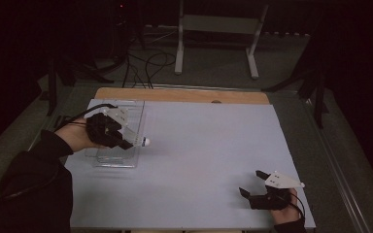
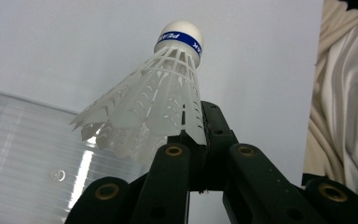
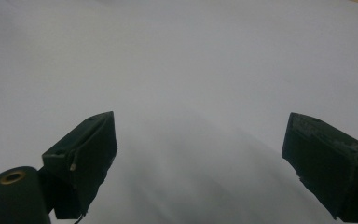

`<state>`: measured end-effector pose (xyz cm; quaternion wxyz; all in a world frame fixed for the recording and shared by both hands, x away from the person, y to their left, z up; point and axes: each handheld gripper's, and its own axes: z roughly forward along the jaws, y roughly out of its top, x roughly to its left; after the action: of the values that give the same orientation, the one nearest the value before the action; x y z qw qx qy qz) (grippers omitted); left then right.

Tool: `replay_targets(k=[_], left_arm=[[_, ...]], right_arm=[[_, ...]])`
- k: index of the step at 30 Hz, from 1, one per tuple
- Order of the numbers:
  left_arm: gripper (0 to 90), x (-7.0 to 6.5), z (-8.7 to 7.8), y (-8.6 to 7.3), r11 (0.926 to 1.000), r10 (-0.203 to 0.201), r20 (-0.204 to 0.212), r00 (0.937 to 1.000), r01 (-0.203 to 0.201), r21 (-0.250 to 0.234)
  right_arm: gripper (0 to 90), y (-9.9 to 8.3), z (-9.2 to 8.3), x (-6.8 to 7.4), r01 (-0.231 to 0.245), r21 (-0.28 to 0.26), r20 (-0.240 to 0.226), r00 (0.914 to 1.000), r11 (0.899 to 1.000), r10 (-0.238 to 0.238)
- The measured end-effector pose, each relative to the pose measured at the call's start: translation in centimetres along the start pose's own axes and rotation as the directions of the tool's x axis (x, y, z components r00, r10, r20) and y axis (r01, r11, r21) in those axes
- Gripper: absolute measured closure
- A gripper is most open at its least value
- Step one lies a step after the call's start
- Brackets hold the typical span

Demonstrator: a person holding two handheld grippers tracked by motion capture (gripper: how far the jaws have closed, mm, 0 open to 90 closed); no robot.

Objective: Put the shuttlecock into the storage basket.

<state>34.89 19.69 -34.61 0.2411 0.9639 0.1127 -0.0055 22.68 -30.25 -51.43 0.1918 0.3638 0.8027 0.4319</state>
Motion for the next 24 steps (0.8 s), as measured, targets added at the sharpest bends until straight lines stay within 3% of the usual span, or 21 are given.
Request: replay_targets(k=[9, 24], left_arm=[[90.0, 0.8, -1.1, -1.7, 0.9989, -0.042, -0.016, 0.9990, 0.042, -0.020], [90.0, 1.7, -1.3, -4.0, 0.9950, -0.097, -0.034, 0.9947, 0.096, -0.028]], right_arm=[[9.8, 0.0, 0.0, 0.0, -0.003, 0.000, -0.001, 1.0000, 1.000, 0.003], [9.8, -0.1, 0.2, -0.1, -0.003, 0.004, -0.006, 1.0000, 1.000, 0.003]])
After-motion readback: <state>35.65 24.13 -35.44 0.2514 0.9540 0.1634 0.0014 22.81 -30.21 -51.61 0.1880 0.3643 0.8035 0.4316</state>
